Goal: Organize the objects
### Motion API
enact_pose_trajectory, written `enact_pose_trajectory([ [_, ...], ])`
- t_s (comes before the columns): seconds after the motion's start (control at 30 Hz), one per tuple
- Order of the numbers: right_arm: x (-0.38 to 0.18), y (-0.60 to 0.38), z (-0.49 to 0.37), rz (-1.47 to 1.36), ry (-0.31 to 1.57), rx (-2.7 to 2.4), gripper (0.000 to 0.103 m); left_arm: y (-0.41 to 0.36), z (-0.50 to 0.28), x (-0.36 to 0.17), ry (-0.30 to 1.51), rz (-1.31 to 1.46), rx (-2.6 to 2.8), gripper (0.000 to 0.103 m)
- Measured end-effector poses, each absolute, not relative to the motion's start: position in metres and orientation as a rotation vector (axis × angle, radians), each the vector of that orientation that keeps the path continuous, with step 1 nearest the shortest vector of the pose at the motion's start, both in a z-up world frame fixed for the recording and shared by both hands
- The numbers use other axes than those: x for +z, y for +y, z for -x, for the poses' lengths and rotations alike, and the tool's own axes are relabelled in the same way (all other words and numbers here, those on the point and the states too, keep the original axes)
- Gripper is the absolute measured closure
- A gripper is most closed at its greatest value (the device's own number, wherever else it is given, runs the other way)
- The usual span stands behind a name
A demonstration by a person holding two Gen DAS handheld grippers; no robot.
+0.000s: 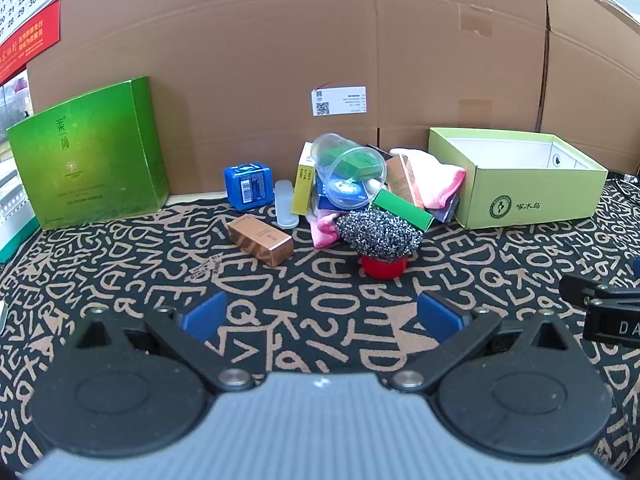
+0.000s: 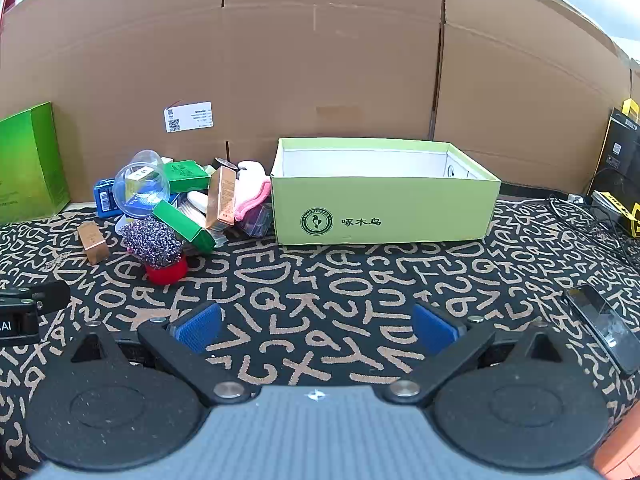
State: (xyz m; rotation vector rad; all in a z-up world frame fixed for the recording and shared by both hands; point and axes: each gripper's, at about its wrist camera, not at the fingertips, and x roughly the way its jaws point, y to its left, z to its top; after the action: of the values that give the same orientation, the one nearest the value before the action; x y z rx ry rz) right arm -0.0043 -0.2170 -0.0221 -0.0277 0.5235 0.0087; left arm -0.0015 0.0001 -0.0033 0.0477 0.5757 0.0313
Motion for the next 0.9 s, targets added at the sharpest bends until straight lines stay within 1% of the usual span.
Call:
enact_pose_trajectory([
  [0.9,-0.03,-0.214,-0.012,0.023,0.551,0.015,0.0,0.009,-0.016,-0.014,0.626,-0.04,0.043,0.0],
])
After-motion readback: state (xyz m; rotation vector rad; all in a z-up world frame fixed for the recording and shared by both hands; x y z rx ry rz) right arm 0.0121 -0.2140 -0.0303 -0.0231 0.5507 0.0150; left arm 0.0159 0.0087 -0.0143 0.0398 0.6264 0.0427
